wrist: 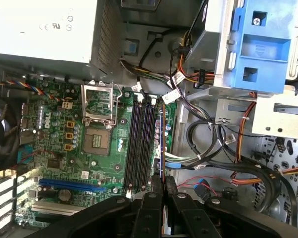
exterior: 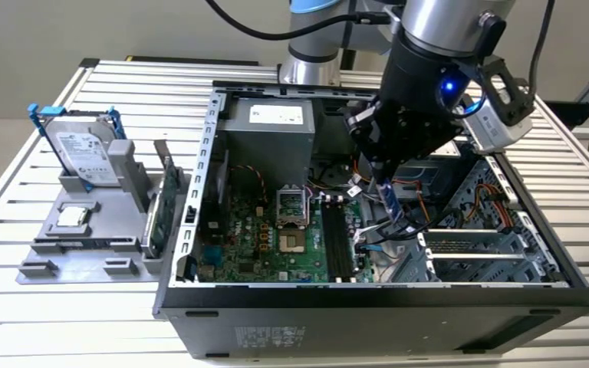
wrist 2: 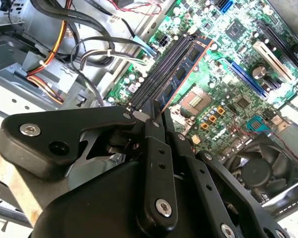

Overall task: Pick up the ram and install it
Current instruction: 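Insert the ram into the slot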

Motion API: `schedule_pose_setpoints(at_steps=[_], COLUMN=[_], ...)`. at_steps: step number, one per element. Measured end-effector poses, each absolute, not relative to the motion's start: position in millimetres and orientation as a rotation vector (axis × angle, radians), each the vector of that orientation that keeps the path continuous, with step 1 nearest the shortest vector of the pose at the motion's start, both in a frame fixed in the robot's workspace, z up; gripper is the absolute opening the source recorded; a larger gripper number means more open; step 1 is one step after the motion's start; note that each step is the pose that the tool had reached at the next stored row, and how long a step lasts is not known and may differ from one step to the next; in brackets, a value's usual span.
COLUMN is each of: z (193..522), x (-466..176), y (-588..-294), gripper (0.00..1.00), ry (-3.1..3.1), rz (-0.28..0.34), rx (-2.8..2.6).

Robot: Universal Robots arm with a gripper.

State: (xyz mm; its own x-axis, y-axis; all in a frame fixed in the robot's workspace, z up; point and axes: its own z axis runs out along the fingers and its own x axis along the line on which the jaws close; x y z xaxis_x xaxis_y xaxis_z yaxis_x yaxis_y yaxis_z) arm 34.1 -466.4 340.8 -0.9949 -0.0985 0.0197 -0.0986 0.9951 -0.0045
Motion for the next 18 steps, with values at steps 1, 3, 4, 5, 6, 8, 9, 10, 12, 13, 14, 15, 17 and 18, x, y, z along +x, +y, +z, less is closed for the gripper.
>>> schedule_pose_setpoints(at_steps=[1, 3, 4, 5, 6, 8, 9, 10, 12, 13, 14, 15, 17, 18], z=[340.6, 340.2, 339.9, 339.7, 339.5, 339.0, 338.8, 338.6, 338.1, 337.9, 337.8, 337.5, 337.1, 336.9], x=[34.1, 34.1, 34.1, 34.1, 34.1, 34.1, 34.1, 34.1, 34.1, 34.1, 34.1, 34.1, 34.1, 34.1], y=[-466.4, -466.4, -466.4, -466.4, -466.4, -466.4, -466.4, -466.4, -466.4, -466.4, -466.4, -466.4, -466.4, -466.4], gripper=[0.00, 0.00, 0.00, 0.00, 0.00, 0.00, 0.00, 0.00, 0.00, 0.00, 0.00, 0.00, 0.00, 0.00], ry=[-3.118, -3.118, -3.118, -3.118, -3.118, -3.118, -3.118, -3.118, -3.118, -3.118, -3.118, -3.118, -3.118, -3.118], rz=[0.008, 0.008, 0.008, 0.008, 0.008, 0.008, 0.008, 0.008, 0.008, 0.008, 0.008, 0.009, 0.008, 0.009], rx=[0.154, 0.154, 0.154, 0.154, 0.154, 0.154, 0.154, 0.154, 0.154, 0.154, 0.154, 0.154, 0.154, 0.154])
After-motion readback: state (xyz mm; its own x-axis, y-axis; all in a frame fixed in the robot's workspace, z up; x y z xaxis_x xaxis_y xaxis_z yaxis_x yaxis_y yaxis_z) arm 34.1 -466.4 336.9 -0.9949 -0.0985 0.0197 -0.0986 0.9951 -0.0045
